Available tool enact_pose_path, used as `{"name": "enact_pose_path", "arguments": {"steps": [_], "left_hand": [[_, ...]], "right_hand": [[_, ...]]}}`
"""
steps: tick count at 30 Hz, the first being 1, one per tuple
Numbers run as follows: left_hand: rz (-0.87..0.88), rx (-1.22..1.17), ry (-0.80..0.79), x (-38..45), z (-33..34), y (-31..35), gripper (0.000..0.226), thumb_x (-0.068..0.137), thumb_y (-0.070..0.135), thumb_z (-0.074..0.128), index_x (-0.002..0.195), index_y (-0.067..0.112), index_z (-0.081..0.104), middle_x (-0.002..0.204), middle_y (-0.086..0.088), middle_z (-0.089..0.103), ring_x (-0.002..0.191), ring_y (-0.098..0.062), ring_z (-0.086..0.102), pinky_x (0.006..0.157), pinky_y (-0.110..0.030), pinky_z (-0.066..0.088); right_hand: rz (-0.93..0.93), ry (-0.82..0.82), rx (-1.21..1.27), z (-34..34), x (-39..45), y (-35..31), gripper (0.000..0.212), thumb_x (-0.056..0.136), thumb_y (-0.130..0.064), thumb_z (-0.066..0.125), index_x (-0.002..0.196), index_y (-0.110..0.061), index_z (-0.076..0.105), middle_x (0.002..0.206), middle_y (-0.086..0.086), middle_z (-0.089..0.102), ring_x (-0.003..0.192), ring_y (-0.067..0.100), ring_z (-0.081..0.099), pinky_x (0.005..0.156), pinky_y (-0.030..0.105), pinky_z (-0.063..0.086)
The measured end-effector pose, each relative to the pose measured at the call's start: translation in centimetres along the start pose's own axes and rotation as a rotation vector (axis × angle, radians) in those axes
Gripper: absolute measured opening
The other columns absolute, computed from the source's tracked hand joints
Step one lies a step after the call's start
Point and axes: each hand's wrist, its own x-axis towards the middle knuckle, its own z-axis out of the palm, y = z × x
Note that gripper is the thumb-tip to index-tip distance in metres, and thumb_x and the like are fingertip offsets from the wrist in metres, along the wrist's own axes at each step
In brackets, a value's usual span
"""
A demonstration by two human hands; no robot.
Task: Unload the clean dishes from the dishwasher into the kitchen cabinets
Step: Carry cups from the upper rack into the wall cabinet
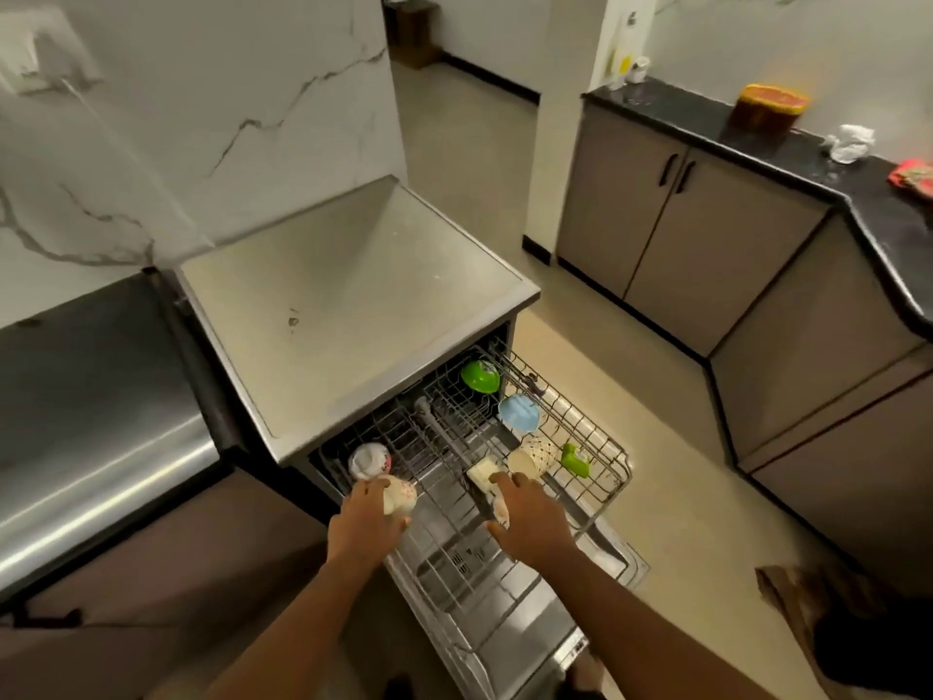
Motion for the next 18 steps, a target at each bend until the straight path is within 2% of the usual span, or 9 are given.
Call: {"name": "enact_pose_path", "arguments": {"steps": [6, 12, 18], "left_hand": [[-0.164, -0.079, 0.045, -0.4, 4.3, 2.5, 0.074, 0.083, 0.053, 0.068, 0.142, 0.020, 0.039, 0.135, -0.005, 0.046, 0.119, -0.024, 0.052, 0.089, -0.042, 0.053], [-0.343, -0.263, 0.099, 2.1, 8.7, 2.6, 0.079, 0.081, 0.045, 0.073, 0.145, 0.018, 0.036, 0.143, -0.009, 0.041, 0.128, -0.030, 0.046, 0.094, -0.046, 0.050], [-0.373, -0.214, 0.170, 6.0, 12.4, 0.1, 0.083, 0.078, 0.042, 0.077, 0.145, 0.014, 0.037, 0.138, -0.011, 0.044, 0.125, -0.032, 0.048, 0.094, -0.046, 0.049]], "right_hand": [[-0.109, -0.089, -0.024, -0.6, 3.8, 5.0, 0.062, 0.087, -0.049, 0.064, 0.139, -0.029, 0.038, 0.129, 0.001, 0.054, 0.113, 0.022, 0.055, 0.088, 0.035, 0.050], [-0.213, -0.154, -0.016, 3.3, 7.7, 8.6, 0.066, 0.086, -0.049, 0.065, 0.143, -0.027, 0.040, 0.134, 0.001, 0.055, 0.119, 0.021, 0.056, 0.094, 0.034, 0.053], [-0.242, -0.203, 0.029, 8.4, 11.4, 9.7, 0.064, 0.086, -0.048, 0.067, 0.142, -0.029, 0.040, 0.133, -0.002, 0.055, 0.119, 0.018, 0.056, 0.095, 0.032, 0.053]]}}
